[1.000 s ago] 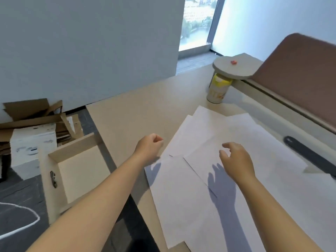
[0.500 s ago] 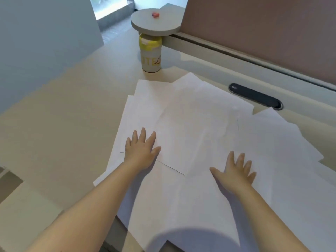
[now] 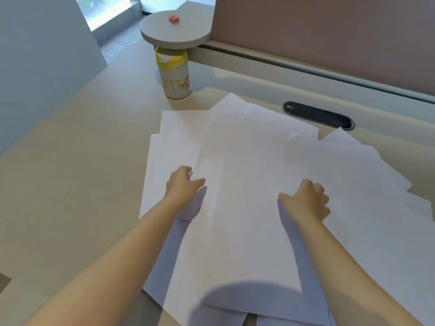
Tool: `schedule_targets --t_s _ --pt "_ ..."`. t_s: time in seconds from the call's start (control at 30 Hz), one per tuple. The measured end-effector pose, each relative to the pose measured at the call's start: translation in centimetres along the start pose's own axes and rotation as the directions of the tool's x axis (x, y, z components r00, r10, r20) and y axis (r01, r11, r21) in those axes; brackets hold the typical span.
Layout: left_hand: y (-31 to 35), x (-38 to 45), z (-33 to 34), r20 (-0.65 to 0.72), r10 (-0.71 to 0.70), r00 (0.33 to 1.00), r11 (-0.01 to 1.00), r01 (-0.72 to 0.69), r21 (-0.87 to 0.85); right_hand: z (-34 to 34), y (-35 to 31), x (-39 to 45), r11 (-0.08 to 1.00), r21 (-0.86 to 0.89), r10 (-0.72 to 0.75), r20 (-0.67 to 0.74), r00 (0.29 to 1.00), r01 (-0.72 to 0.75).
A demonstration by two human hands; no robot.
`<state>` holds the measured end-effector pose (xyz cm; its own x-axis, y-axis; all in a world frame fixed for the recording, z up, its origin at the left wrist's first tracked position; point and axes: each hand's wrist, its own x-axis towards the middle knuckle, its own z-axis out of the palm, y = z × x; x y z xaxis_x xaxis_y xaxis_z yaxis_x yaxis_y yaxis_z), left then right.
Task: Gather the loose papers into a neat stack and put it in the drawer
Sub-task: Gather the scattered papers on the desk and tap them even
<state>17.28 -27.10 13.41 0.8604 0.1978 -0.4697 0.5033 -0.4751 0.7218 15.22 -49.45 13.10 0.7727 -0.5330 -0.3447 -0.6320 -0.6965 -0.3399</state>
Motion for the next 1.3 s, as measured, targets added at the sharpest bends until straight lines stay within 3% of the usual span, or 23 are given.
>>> schedule_targets --t_s 0.07,0.17,0.33,0.47,0.63,0.77,0.9,1.0,1.1,1.2,1.3 --pt "0.7 0.3 0.1 0.059 -0.042 0.997 0.992 0.049 -0.117 -0.5 0.8 0.2 0.995 0.083 0.06 0.036 0.998 -0.063" --pt "1.3 0.5 0.4 0.12 -0.042 0.992 0.988 0.06 -0.144 -0.4 1.1 0.1 0.953 0.295 0.047 0.094 0.994 -0.073" --pt "1.3 0.9 0.6 0.171 -0.043 0.984 0.997 0.032 0.065 -0.6 0.4 0.1 0.893 0.44 0.018 0.169 0.985 -0.092" --pt "0.4 0.7 0.3 0.202 -0.012 0.979 1.0 0.012 0.004 -0.6 0.4 -0.6 0.83 0.549 -0.016 0.197 0.98 -0.096" --pt "-0.4 0.4 -0.6 0.038 0.032 0.999 0.993 -0.027 -0.119 -0.6 0.0 -1.2 0.846 0.533 -0.064 0.145 0.987 -0.023" --pt "-1.3 0.3 -2.1 -0.154 0.043 0.987 0.972 -0.077 -0.222 -0.7 0.1 -1.7 0.88 0.469 -0.028 0.199 0.98 -0.07" --pt "-1.9 -0.3 -2.6 -0.164 0.001 0.986 0.936 -0.059 -0.347 -0.3 -0.2 -2.5 0.829 0.545 -0.025 0.259 0.965 -0.125" --pt "-2.2 -0.8 -2.2 -0.097 -0.045 0.994 0.81 -0.021 -0.586 0.1 -1.1 -3.3 0.794 0.592 -0.031 0.269 0.963 -0.139" --pt "-3.3 -0.3 -2.3 0.007 -0.072 0.997 0.829 0.064 -0.556 0.4 -1.8 -3.7 0.751 0.626 -0.031 0.355 0.935 -0.212" --pt "-3.9 -0.1 -2.7 0.155 -0.105 0.982 0.89 0.162 -0.426 0.3 -2.1 -4.1 0.785 0.579 -0.034 0.396 0.918 -0.22" --pt "-3.4 -0.6 -2.8 0.0 -0.079 0.997 0.935 0.075 -0.347 0.4 -2.2 -4.5 0.74 0.642 -0.116 0.412 0.904 -0.198"
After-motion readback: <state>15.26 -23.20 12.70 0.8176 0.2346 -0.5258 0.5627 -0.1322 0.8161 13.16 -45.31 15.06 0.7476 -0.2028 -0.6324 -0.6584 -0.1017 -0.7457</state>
